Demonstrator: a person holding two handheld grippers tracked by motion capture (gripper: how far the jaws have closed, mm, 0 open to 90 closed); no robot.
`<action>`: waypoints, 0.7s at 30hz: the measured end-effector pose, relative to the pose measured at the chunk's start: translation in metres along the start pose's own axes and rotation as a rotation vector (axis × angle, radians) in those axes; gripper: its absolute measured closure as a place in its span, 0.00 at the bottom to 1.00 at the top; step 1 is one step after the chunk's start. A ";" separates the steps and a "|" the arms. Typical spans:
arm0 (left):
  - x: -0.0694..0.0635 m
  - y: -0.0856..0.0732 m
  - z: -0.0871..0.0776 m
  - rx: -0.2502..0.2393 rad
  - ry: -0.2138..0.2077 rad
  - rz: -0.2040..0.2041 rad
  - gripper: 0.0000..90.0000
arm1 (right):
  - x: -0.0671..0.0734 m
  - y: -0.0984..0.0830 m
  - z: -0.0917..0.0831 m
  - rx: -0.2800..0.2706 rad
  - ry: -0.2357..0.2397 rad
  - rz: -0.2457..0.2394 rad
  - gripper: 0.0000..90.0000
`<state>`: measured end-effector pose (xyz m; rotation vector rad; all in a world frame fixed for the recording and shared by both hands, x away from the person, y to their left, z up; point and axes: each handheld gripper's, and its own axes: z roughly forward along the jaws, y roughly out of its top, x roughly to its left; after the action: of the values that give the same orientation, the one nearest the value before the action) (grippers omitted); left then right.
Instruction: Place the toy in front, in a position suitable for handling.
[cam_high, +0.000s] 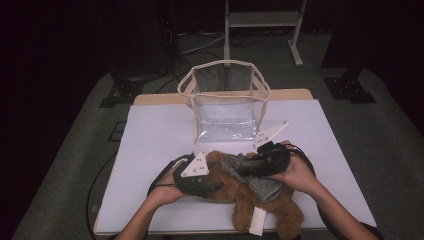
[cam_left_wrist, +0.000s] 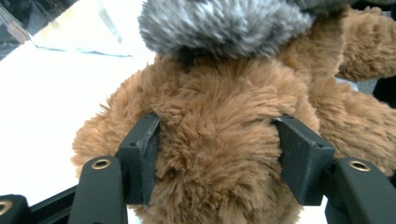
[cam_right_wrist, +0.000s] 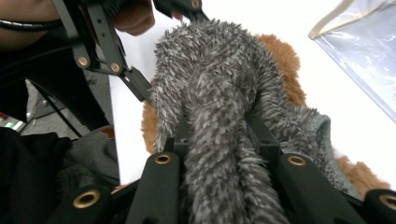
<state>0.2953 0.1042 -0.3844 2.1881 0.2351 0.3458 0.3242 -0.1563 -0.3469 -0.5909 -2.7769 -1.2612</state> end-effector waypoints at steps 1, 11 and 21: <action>0.001 0.000 -0.001 -0.003 -0.002 0.006 0.40 | -0.002 -0.002 0.001 -0.005 -0.010 -0.003 0.78; 0.012 -0.025 -0.015 -0.026 -0.040 -0.042 0.45 | -0.011 -0.004 0.004 -0.024 -0.018 0.001 0.78; 0.003 -0.020 -0.008 -0.051 -0.068 -0.028 0.50 | 0.007 0.038 0.030 0.000 0.013 -0.108 0.77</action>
<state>0.2944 0.1229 -0.3959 2.1403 0.2165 0.2585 0.3349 -0.1095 -0.3387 -0.4365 -2.8330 -1.2796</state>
